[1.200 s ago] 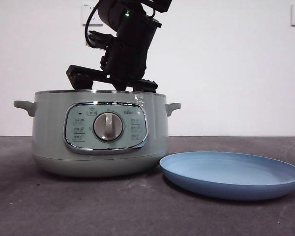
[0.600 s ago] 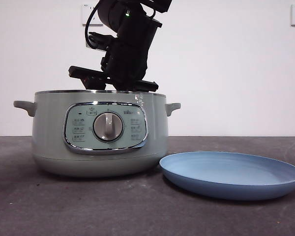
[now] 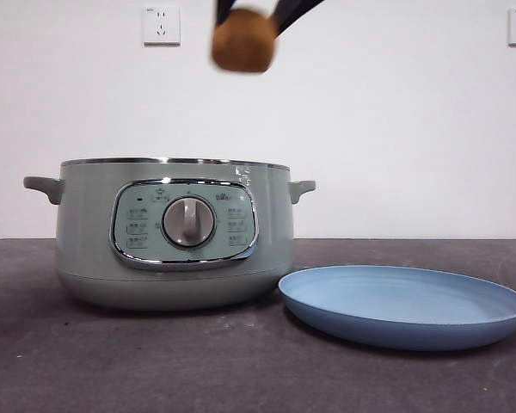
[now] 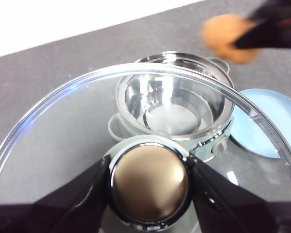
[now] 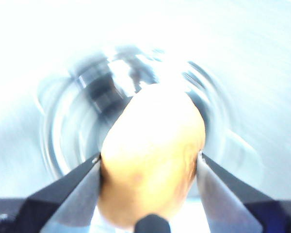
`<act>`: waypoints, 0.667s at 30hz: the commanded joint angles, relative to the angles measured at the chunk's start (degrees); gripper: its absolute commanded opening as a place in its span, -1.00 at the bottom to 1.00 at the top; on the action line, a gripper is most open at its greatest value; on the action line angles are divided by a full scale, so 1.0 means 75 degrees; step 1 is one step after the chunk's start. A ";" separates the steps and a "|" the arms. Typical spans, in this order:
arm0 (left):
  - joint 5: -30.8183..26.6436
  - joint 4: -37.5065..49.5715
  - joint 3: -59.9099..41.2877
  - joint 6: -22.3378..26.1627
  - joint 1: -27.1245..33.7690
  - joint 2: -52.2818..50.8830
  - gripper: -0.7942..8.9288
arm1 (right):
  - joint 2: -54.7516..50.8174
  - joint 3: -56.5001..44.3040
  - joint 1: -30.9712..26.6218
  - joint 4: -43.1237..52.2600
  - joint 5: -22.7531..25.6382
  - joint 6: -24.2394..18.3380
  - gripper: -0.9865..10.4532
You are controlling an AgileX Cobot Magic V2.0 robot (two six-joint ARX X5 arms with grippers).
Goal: Take the potato out from the steamer,put the potato on the plate,close the lid
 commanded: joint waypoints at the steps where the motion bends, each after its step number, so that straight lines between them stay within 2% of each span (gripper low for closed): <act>1: 0.0096 0.0431 0.0099 -0.0047 0.0029 -0.0070 -0.86 | -0.0382 -0.0070 -0.0119 -0.0708 0.0058 -0.0149 -0.86; 4: 0.0099 0.0525 0.0099 -0.0047 0.0029 -0.0067 -0.86 | -0.1037 -0.0796 -0.0184 -0.0889 0.0423 -0.0166 -0.86; 12: 0.0117 0.0557 0.0099 -0.0047 0.0023 -0.0067 -0.86 | -0.2576 -0.3966 -0.0662 0.0557 0.0323 0.0192 -0.86; 20: 0.0332 0.0545 0.0099 -0.0047 0.0023 -0.0050 -0.86 | -0.2897 -0.6263 -0.1434 0.2162 -0.0702 0.0230 -0.86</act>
